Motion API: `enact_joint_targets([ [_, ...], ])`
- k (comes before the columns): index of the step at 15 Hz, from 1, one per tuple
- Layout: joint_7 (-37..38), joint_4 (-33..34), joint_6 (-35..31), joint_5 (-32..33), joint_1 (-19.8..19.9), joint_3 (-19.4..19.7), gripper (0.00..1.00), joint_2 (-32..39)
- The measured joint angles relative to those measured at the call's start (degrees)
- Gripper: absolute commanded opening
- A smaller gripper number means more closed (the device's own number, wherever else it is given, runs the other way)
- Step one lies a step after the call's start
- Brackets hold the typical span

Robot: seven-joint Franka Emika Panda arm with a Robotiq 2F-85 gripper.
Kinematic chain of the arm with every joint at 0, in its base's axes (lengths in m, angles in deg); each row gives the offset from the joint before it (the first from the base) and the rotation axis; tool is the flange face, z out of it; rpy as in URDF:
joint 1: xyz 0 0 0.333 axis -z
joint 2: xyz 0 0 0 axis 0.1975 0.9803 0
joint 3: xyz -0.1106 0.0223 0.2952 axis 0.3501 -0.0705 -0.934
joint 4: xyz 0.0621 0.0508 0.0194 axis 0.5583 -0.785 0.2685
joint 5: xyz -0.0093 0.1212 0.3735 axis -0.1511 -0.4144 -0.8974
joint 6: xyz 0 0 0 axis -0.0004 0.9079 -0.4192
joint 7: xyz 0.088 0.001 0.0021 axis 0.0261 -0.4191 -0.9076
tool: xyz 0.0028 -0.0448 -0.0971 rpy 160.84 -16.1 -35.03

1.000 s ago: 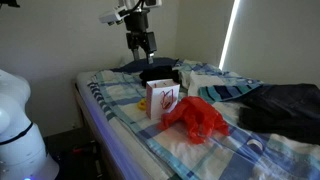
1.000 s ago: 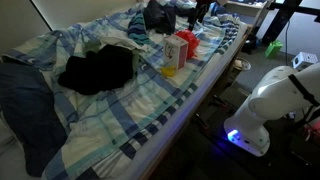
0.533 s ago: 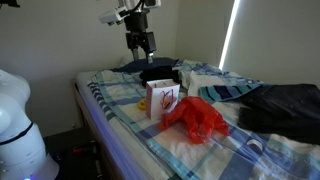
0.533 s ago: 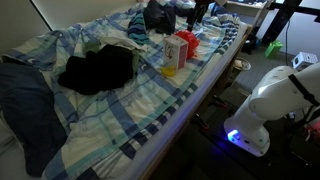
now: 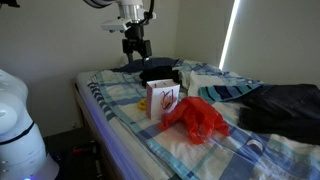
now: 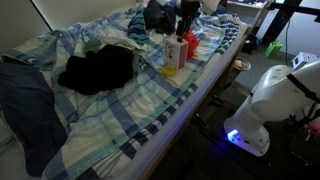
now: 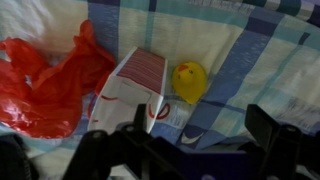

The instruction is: Pick up the rubber duck and put it in the gift bag

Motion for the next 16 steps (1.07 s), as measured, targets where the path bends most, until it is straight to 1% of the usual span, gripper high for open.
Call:
enact_joint_targets([
  [2, -1.88, 0.0, 0.02, -0.85, -0.89, -0.01, 1.0, 1.53],
  [9, -2.1, -0.3, 0.02, -0.91, -1.17, -0.03, 1.0, 2.43],
  [16, -3.05, -5.04, -0.12, -1.73, -2.88, -1.79, 1.0, 4.24],
])
